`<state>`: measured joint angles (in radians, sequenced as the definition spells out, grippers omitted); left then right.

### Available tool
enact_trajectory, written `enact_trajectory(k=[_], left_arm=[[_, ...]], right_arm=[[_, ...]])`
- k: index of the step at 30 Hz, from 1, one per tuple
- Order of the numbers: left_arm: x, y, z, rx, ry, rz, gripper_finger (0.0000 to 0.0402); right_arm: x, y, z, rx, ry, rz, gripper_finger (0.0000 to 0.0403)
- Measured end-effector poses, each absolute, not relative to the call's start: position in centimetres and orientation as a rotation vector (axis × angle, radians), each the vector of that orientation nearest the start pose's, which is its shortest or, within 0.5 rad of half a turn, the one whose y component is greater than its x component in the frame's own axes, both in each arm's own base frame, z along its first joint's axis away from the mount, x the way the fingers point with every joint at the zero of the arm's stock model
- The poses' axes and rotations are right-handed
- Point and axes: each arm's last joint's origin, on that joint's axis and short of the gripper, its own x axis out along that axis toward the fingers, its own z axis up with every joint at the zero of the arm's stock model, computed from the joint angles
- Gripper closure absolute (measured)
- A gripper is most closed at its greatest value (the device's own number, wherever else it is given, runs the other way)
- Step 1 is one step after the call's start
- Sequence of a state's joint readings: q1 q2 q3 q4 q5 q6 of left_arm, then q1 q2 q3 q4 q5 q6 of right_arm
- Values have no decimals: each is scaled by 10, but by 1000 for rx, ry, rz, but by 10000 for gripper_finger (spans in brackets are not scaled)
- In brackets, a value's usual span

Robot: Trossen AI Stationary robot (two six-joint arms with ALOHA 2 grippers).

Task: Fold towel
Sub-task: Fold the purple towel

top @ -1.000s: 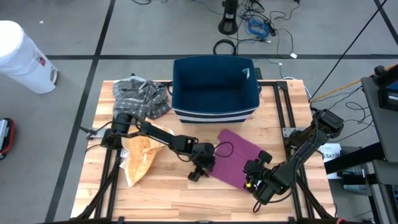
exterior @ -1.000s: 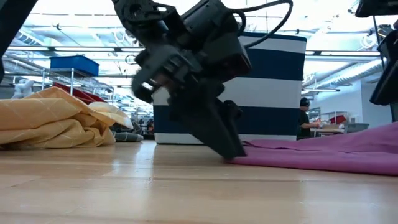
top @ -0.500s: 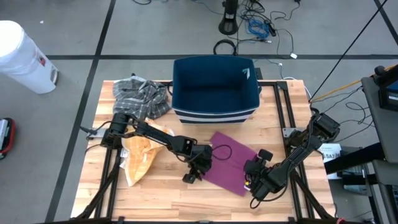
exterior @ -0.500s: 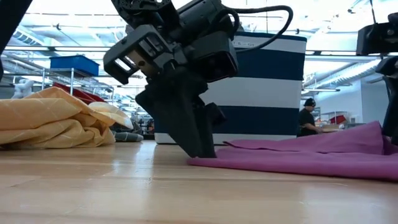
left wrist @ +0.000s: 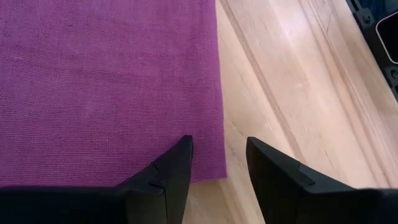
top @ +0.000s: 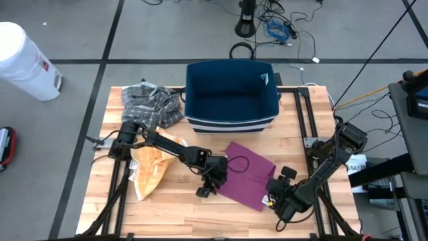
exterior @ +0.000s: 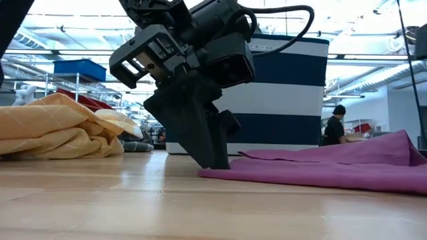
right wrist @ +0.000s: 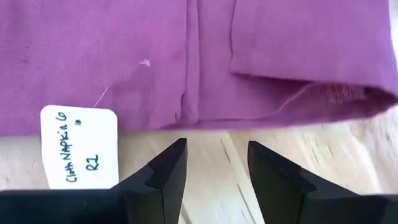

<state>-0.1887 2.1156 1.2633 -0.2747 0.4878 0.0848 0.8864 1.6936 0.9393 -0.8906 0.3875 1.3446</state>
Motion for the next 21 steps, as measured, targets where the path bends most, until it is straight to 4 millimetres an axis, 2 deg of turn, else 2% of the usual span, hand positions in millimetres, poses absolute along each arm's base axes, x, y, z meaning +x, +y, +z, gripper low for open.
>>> enact_trajectory(k=[12,21], left_arm=[[385,-85,148,-48,1007,-659,239],[382,-85,148,-38,1036,-671,239]], right_arm=[[174,205,148,198,1125,-517,248],[179,206,161,199,981,-466,237]])
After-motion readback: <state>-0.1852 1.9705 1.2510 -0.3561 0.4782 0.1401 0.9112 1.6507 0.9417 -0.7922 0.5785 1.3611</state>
